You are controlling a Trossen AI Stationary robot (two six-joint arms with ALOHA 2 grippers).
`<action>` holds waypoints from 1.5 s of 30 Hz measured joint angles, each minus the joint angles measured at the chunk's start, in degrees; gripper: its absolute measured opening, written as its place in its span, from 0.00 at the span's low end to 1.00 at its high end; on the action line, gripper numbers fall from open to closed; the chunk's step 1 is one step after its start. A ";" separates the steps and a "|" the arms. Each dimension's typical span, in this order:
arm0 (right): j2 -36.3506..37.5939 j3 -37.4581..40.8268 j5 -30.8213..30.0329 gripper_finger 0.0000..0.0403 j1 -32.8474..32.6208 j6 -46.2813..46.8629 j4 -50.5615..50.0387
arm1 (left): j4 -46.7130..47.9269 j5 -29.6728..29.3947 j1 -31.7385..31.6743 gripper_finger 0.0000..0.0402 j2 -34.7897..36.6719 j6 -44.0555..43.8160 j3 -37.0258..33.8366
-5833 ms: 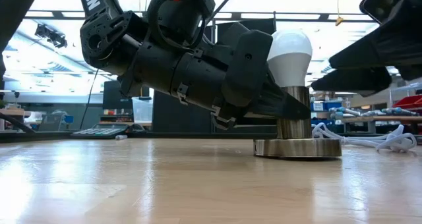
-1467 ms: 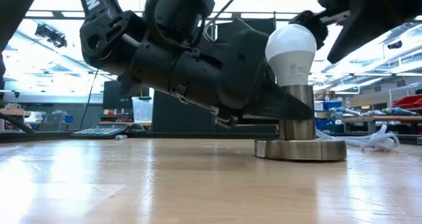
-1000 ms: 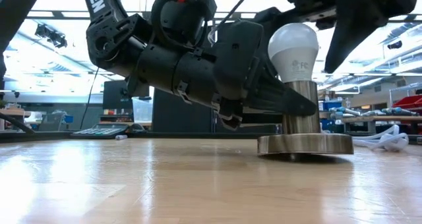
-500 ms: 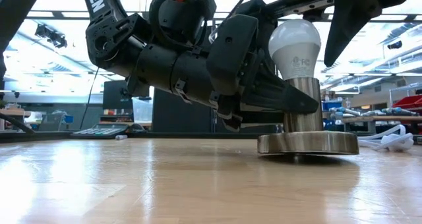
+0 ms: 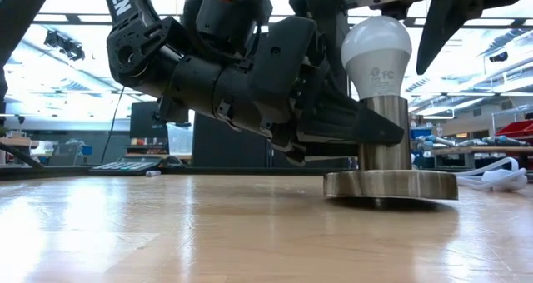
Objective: Screw lightbulb
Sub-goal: Insert the lightbulb into the lamp socket
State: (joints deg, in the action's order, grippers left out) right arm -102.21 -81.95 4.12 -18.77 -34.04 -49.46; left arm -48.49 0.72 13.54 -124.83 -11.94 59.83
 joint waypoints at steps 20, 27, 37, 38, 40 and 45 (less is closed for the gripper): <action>-0.65 1.86 1.49 0.71 0.25 -6.73 1.20 | -1.18 0.26 0.11 0.47 -0.09 1.08 -0.02; -1.58 1.75 1.43 0.64 0.12 -5.89 1.27 | -1.09 0.05 0.14 0.47 -0.11 1.39 -0.02; -1.57 1.25 1.08 0.66 0.18 6.59 0.34 | -1.31 -1.06 0.14 0.47 -0.11 0.74 0.00; -1.57 1.23 1.08 0.65 0.17 8.06 0.31 | -1.33 -1.17 0.14 0.47 -0.11 0.76 0.00; -1.58 1.22 1.05 0.64 0.18 11.90 0.31 | -1.33 -1.31 0.16 0.47 -0.11 0.73 0.00; -1.62 1.22 0.76 0.64 0.18 23.36 0.25 | -1.38 -2.48 0.20 0.47 -0.11 0.41 0.00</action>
State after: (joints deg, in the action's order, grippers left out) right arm -103.83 -80.73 4.87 -18.59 -10.68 -49.21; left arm -49.87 -1.76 13.74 -124.95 -11.53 59.83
